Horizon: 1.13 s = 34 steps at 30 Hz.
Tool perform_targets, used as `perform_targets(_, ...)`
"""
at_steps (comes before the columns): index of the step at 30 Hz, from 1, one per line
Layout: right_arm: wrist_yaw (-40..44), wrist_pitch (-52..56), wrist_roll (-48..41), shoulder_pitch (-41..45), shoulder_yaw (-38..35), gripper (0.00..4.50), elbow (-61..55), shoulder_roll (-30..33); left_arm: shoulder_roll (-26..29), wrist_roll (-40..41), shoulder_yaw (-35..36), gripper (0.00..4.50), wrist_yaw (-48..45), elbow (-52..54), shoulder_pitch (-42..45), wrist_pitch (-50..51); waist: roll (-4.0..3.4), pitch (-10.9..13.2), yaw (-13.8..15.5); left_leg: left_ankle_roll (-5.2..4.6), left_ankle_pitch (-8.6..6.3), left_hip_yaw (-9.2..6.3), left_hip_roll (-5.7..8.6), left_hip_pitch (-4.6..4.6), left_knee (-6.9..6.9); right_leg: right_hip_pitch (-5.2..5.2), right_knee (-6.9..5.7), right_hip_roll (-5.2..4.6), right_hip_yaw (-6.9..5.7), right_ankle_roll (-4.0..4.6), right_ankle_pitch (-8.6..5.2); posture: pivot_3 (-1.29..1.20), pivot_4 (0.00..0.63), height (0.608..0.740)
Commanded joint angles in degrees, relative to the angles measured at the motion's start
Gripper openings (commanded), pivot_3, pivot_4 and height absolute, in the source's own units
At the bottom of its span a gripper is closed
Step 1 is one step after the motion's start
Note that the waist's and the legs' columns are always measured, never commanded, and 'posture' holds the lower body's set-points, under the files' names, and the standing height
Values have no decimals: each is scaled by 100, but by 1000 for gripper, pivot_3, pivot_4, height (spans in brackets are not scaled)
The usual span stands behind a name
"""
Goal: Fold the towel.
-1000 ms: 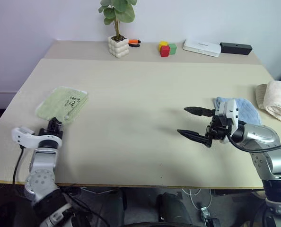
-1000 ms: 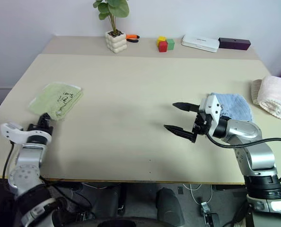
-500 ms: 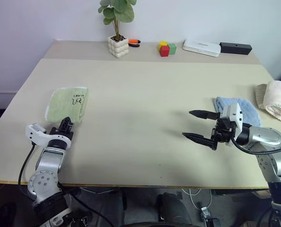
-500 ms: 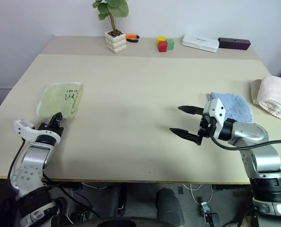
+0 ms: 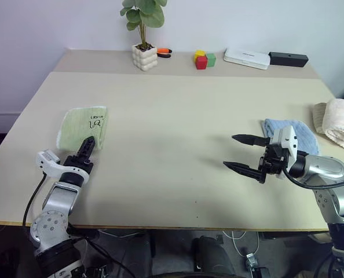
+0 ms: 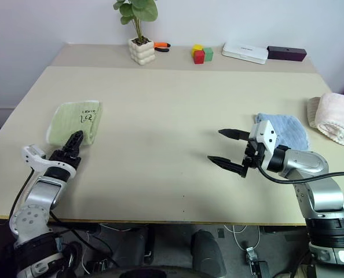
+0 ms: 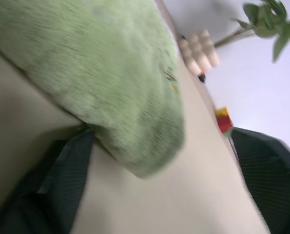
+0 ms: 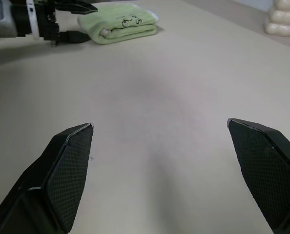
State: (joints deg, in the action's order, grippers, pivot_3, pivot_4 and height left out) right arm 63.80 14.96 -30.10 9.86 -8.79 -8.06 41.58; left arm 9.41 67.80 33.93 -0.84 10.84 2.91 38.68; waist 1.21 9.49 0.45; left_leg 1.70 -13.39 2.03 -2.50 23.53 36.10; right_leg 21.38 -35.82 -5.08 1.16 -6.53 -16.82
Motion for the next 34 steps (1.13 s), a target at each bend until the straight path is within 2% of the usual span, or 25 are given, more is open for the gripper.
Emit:
perform_targets(1,-12,-110,-38,83,-70,4500,20,-56,144,467,-623,4433,-249,467,-501,808,-1,0,-7,0,0,1,0,0,-2,0,2,-2,2,0,0,0,150,740)
perform_targets(3,-23,-105,-54,122,-51,4500,58,-89,370,320,-1063,4433,-649,846,-598,923,-4,2,28,0,-1,0,0,0,-2,-1,7,-7,2,0,0,0,150,740)
perform_targets(7,-54,-56,-206,209,-155,4500,231,-229,833,-509,-1810,4433,-1354,1166,-341,636,-7,4,25,5,-3,-7,-2,1,1,1,50,-9,-11,23,12,0,150,740)
perform_targets(11,-75,129,-662,176,-434,4500,209,-367,1230,-1494,-2428,4433,-2157,1279,-124,-20,-12,5,5,-3,-4,8,-9,21,-5,0,67,-13,2,33,18,0,150,740)
perform_targets(13,12,217,-876,138,-522,4500,78,-366,1385,-1961,-2515,4433,-2426,1021,150,-427,-13,6,-4,-6,-5,13,-9,33,-11,14,67,-10,5,32,19,0,150,740)
perform_targets(17,312,4,-656,81,-437,4500,187,-208,1679,-2728,-2742,4433,-2837,496,754,-905,-17,8,28,-6,-3,11,-9,63,-5,39,59,9,-11,30,20,0,150,740)
perform_targets(19,441,-98,-604,230,-519,4500,551,-124,1625,-3014,-2929,4433,-2852,317,1027,-1018,-17,8,23,-7,-3,15,-8,71,0,46,54,11,-14,29,20,0,150,740)
perform_targets(25,110,-91,-407,373,-404,4500,410,-211,1958,-3548,-3077,4433,-3955,-650,1612,-1645,-16,8,19,-8,-1,25,-5,87,5,70,36,19,-7,13,28,0,150,740)
perform_targets(34,87,-70,-324,394,-423,4500,426,-113,1700,-3931,-3071,4433,-4250,-1255,1843,-2130,-14,10,22,3,6,24,-21,91,10,92,-3,42,-5,-14,39,0,150,740)
